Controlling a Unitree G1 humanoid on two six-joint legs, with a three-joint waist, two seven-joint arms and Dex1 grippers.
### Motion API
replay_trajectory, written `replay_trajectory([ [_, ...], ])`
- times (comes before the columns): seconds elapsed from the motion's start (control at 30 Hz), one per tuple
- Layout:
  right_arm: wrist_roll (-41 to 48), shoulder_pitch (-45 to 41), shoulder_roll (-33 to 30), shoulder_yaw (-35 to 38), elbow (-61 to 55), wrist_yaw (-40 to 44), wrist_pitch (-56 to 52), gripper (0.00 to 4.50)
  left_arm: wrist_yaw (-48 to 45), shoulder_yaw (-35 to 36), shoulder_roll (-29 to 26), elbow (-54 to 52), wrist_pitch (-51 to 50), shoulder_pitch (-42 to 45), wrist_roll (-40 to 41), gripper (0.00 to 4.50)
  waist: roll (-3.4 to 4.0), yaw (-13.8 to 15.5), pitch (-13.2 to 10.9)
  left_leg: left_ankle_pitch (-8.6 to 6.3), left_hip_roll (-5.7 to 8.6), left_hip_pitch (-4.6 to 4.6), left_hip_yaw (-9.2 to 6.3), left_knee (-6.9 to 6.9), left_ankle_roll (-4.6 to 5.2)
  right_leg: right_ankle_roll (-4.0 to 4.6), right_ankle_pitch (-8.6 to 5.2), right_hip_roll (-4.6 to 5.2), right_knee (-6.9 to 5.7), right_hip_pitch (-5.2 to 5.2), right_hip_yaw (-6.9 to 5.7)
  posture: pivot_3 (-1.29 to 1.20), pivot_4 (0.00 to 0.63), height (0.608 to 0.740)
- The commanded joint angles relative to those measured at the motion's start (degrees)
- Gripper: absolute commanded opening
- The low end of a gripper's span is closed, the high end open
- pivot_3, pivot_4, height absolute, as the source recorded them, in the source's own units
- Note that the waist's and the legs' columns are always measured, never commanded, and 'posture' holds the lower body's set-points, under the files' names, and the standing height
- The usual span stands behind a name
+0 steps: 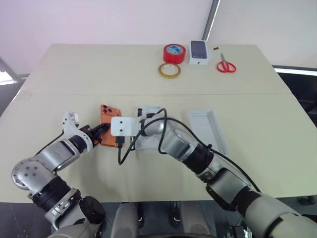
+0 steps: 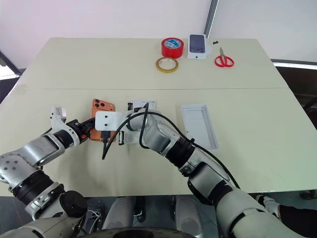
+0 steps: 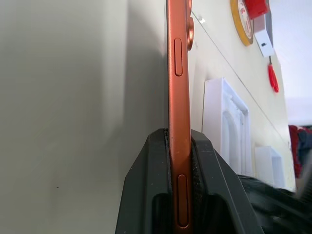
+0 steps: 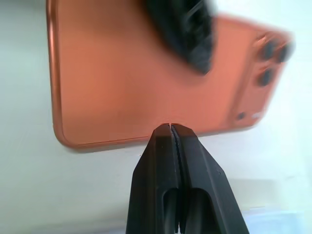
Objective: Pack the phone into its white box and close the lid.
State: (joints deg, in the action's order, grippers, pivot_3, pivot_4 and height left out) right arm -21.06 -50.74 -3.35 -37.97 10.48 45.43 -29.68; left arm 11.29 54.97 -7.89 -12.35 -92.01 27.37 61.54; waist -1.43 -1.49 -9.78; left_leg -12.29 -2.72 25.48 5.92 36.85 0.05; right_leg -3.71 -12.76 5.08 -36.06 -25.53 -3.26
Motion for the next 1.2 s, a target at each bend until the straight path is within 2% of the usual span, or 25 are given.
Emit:
replay_trajectory([
  [0.03, 1.7, 0.5, -1.4, 2.9, -7.7, 1.8, -2.1, 0.00, 2.4, 2.0, 0.9, -1.3, -0.5, 1.8, 4.3, 0.04, -0.01, 0.1, 0.0, 0.00, 0.00, 0.00, 0.00, 0.00, 0.00, 0.00, 0.00, 0.00, 0.01, 0.00, 0.00, 0.00, 0.150, 0.740],
  [0.2, 8.3, 4.3, -7.2, 8.2, -19.9, 7.5, -2.2, 0.00, 8.0, 0.1, 5.5, -4.4, 2.2, 3.7, 12.7, 0.04, -0.11, 0.7, -0.1, 0.00, 0.01, 0.12, -0.01, -0.03, 0.00, 0.00, 0.00, 0.00, 0.13, -0.03, -0.01, 0.00, 0.150, 0.740],
  [0.37, 15.5, 8.0, -14.9, 17.0, -23.0, 10.7, -4.7, 0.00, 18.2, -10.9, 10.4, -7.6, 9.9, 1.4, 25.8, 0.04, -0.14, 0.8, -0.1, -0.02, 0.04, 0.19, -0.02, -0.05, 0.04, 0.12, 0.09, 0.03, 0.60, 0.15, -0.03, 0.00, 0.150, 0.740],
  [0.53, 21.4, 12.3, -21.6, 23.8, -21.9, 12.6, -5.1, 0.00, 25.0, -23.3, 8.9, -7.2, 18.6, -4.6, 33.5, 0.04, -0.14, 0.6, -0.1, -0.04, 0.05, 0.10, 0.07, -0.30, 0.09, 0.17, 0.11, 0.03, 0.82, 0.17, 0.00, 0.00, 0.150, 0.740],
  [0.83, 30.1, 21.7, -30.2, 29.2, -25.6, 15.9, -6.3, 0.00, 21.7, -35.2, 3.7, -2.6, 28.8, -7.8, 33.0, 0.04, -0.13, 0.9, -0.1, 0.19, -0.02, -0.04, 0.03, -0.57, 0.12, 0.18, 0.09, -0.32, 0.94, 0.21, -0.07, 0.00, 0.150, 0.740],
  [1.2, 33.0, 24.4, -34.6, 31.1, -25.3, 13.6, -5.3, 0.00, 17.2, -40.3, -0.9, 2.7, 34.4, -6.8, 31.1, 0.04, -0.16, 0.9, -0.1, 0.17, -0.03, -0.02, 0.00, -0.25, 0.14, 0.18, 0.09, -0.38, 0.95, 0.35, -0.07, 0.00, 0.150, 0.740],
])
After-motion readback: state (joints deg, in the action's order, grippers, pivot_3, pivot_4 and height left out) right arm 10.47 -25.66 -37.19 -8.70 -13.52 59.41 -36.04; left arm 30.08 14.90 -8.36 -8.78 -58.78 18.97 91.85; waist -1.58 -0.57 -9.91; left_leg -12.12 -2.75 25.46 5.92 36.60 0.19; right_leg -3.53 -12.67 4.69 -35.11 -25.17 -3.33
